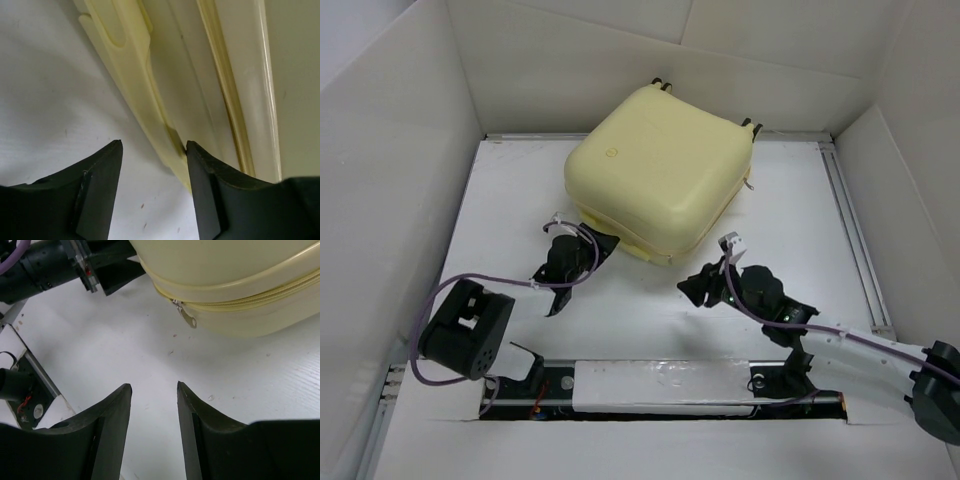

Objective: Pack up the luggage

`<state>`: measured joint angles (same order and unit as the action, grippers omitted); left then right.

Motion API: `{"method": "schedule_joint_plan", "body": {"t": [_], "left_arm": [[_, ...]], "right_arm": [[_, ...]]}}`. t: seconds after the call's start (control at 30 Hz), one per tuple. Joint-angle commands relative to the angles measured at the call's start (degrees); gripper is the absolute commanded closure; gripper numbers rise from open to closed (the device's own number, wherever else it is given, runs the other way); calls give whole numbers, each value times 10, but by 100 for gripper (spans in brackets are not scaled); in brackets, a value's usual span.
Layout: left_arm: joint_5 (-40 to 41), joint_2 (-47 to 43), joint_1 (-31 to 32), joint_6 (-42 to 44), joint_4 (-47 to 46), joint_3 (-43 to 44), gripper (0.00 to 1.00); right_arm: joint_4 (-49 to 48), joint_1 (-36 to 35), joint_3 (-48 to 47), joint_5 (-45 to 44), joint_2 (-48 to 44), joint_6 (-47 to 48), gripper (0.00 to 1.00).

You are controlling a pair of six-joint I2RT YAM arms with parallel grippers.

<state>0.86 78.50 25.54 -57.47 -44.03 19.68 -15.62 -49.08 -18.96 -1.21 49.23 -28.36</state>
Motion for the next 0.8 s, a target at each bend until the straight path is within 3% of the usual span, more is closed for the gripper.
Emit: {"method": "schedule_joint_plan", "body": {"t": [0.0, 0.17, 0.33, 0.43, 0.5, 0.63, 0.77], "left_arm": [[-21, 31, -24, -34, -72, 21, 52], [-21, 63, -30, -52, -150, 9, 53], [-16, 93, -30, -57, -171, 32, 53], [-24, 130, -30, -44, -185, 62, 71], [-24, 149, -30, -36, -192, 68, 100], [-38, 149, -30, -31, -247, 45, 100], [-27, 111, -9, -31, -288, -34, 100]], "right_arm": [[-80, -16, 2, 18, 21, -9, 53], [-101, -43, 2, -3, 47, -9, 55], [-141, -49, 31, -33, 47, -28, 55], [-159, -49, 43, -45, 47, -42, 49], [-159, -49, 43, -50, 47, -42, 46], [-152, -49, 24, -89, 78, -42, 42], [-91, -49, -36, -133, 131, -16, 41]]}}
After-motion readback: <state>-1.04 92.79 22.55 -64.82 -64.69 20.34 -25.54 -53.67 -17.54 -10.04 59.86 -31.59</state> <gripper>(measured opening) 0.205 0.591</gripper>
